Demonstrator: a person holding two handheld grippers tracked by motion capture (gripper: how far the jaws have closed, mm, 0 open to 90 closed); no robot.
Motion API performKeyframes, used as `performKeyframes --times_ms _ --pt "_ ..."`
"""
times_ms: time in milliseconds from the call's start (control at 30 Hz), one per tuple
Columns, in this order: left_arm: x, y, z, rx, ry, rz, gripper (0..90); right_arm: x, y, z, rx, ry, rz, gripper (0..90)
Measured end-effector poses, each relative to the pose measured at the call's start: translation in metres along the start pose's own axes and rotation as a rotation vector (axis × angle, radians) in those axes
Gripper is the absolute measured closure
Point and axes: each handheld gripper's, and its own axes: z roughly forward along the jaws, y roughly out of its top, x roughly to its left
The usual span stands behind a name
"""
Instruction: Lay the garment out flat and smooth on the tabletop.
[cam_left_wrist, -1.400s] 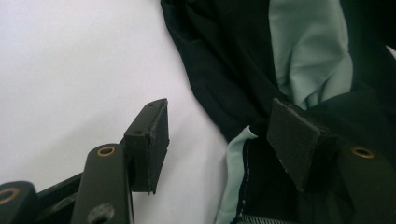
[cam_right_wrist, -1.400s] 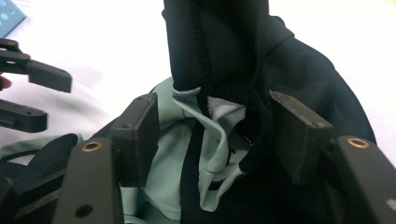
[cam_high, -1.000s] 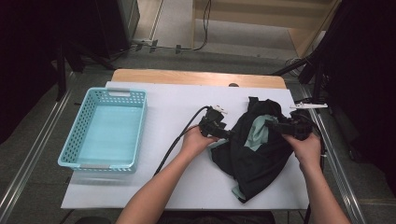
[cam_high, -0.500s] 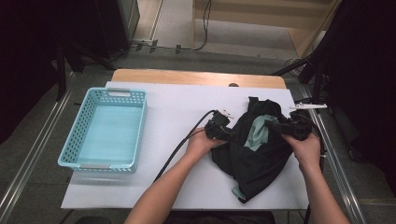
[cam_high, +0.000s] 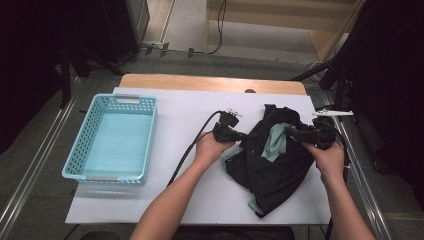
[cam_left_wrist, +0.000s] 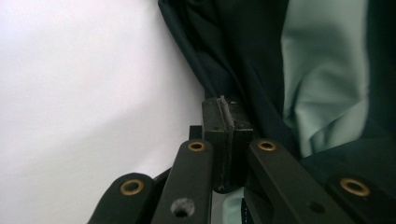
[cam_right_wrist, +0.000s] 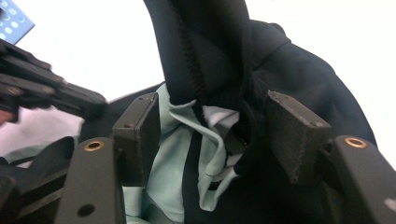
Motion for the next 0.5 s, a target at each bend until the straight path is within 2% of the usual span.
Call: performKeyframes --times_ms 67,233,300,500 --pt "0.002 0.002 -0.014 -0.03 -0.004 -0.007 90.0 0.001 0.0 0.001 0.002 0.002 -0.002 35.8" --pt "0.002 0.001 -0.028 -0.042 -0.002 0.008 90.0 0.002 0.001 0.002 0.002 0.005 -0.007 35.8" --pt "0.001 -0.001 -0.039 -0.058 -0.004 0.002 90.0 0.004 0.002 0.003 0.003 0.007 -0.018 35.9" --pt "0.001 -0.006 -0.056 -0.068 0.0 0.006 90.0 0.01 0.005 0.006 0.0 0.026 -0.027 36.2"
